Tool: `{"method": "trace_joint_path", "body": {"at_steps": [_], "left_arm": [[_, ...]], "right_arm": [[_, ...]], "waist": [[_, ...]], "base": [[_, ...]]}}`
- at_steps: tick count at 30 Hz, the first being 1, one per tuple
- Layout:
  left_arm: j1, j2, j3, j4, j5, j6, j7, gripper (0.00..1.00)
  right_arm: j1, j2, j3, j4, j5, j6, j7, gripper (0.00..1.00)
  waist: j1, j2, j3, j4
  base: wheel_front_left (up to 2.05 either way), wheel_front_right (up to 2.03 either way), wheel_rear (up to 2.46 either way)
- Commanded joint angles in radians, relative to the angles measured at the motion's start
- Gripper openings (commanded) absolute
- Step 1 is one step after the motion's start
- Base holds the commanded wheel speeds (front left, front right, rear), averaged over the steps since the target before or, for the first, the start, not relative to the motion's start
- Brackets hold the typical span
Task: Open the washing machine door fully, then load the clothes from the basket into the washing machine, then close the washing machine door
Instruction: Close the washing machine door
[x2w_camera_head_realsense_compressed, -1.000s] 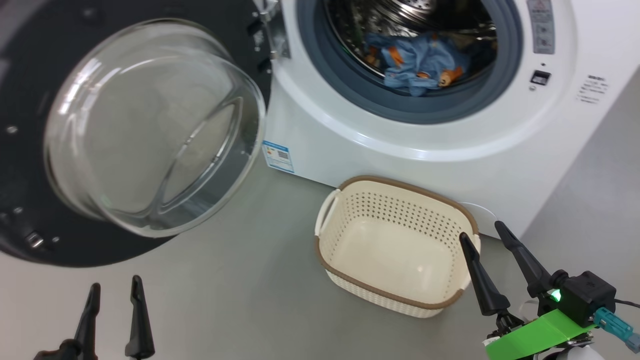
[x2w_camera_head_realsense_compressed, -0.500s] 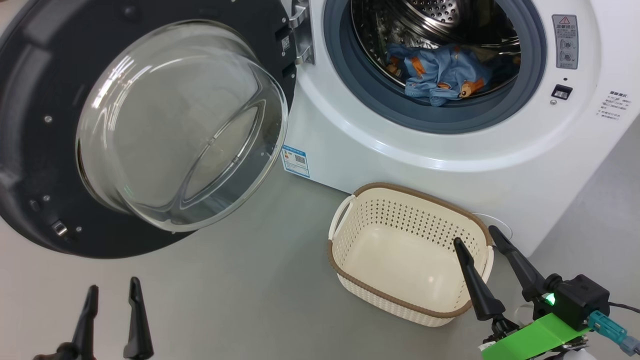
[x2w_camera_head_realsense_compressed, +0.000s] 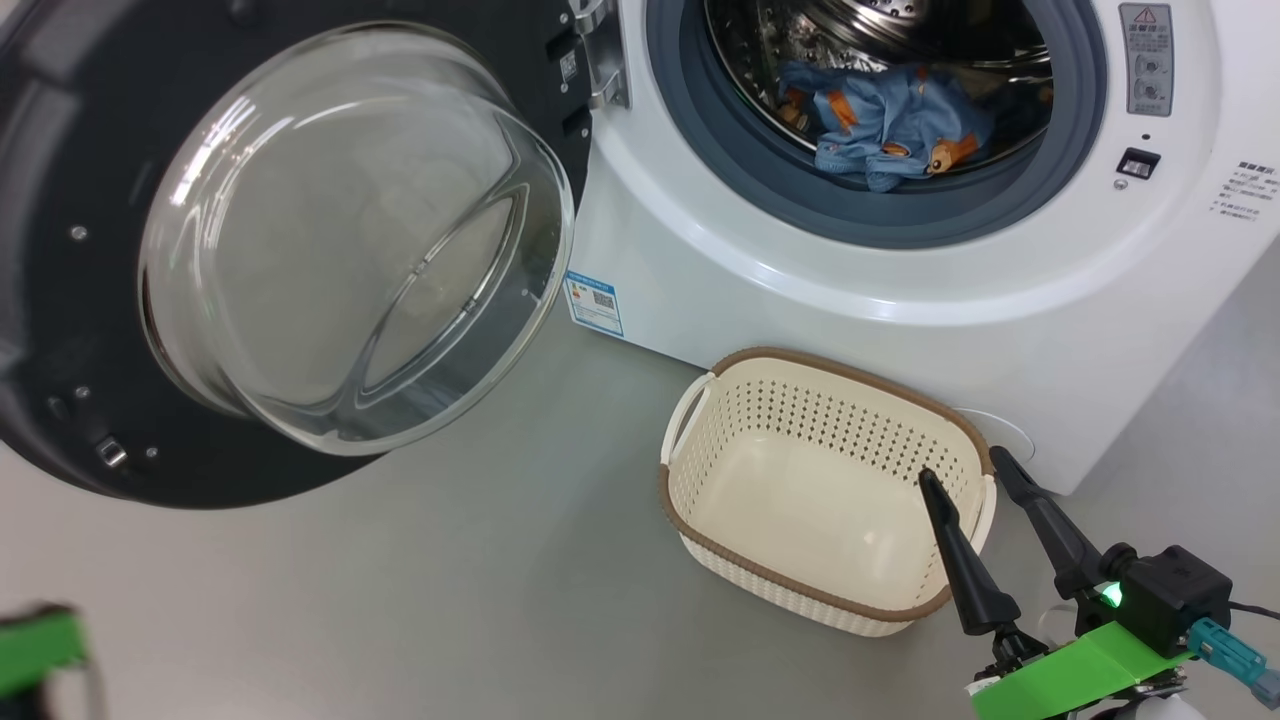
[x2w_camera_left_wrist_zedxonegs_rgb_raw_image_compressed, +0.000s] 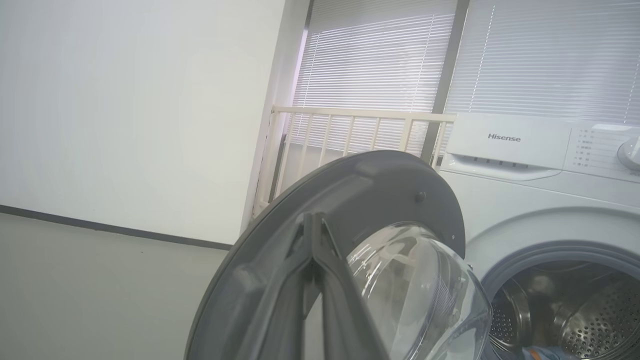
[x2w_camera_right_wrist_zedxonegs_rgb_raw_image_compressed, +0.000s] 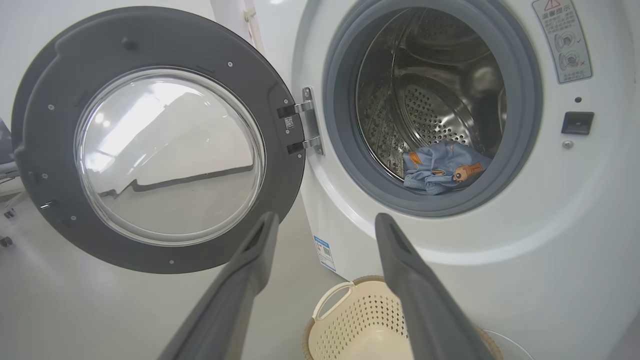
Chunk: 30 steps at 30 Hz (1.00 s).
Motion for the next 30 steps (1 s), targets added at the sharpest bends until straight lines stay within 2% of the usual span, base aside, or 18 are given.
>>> {"method": "trace_joint_path", "body": {"at_steps": [1, 2, 3, 6, 10, 15, 21, 24, 30], "left_arm": [[-0.065, 0.095, 0.04, -0.011, -0.067, -0.004, -0.002, 0.0], [-0.092, 0.132, 0.041, -0.002, -0.131, -0.004, 0.01, 0.0], [-0.092, 0.132, 0.041, -0.002, -0.131, -0.004, 0.01, 0.0], [-0.175, 0.239, 0.06, 0.041, -0.327, -0.005, 0.07, 0.0], [-0.275, 0.362, 0.065, 0.139, -0.515, -0.005, 0.168, 0.0], [-0.414, 0.441, 0.042, 0.287, -0.747, -0.005, 0.338, 0.0], [-0.532, 0.52, -0.013, 0.486, -0.86, -0.005, 0.512, 0.0], [-0.581, 0.539, -0.04, 0.574, -0.91, -0.005, 0.612, 0.0], [-0.659, 0.565, -0.067, 0.706, -0.96, -0.005, 0.734, 0.0]], "right_arm": [[-0.01, -0.01, 0.02, -0.026, 0.004, 0.004, -0.005, 1.0], [-0.012, -0.01, 0.02, -0.026, 0.003, 0.004, -0.005, 1.0], [-0.012, -0.01, 0.02, -0.026, 0.003, 0.004, -0.005, 1.0], [-0.021, -0.012, 0.017, -0.029, 0.002, 0.004, -0.005, 1.0], [-0.029, -0.015, 0.014, -0.032, 0.001, 0.004, -0.005, 1.0], [-0.039, -0.023, 0.011, -0.036, -0.001, 0.004, -0.005, 1.0], [-0.063, -0.036, 0.016, -0.041, -0.003, 0.004, -0.005, 1.0], [-0.069, -0.042, 0.015, -0.044, -0.006, 0.004, -0.005, 1.0], [-0.075, -0.041, 0.013, -0.046, -0.008, 0.004, -0.005, 1.0]], "waist": [[-0.0001, 0.0, 0.008, -0.002], [-0.0001, 0.0, 0.013, -0.003], [-0.0001, 0.0, 0.013, -0.003], [-0.0001, 0.0, 0.03, -0.003], [-0.0001, 0.0, 0.048, -0.005], [-0.0001, 0.0, 0.073, -0.005], [-0.0001, 0.0, 0.105, -0.011], [-0.0001, 0.0, 0.122, -0.011], [-0.0001, 0.0, 0.145, -0.016]], "base": [[0.0, 0.0, 0.0], [0.0, 0.0, 0.0], [0.0, 0.0, 0.0], [0.0, 0.0, 0.0], [0.0, 0.0, 0.0], [0.0, 0.0, 0.0], [0.0, 0.0, 0.0], [0.0, 0.0, 0.0], [0.0, 0.0, 0.0]]}}
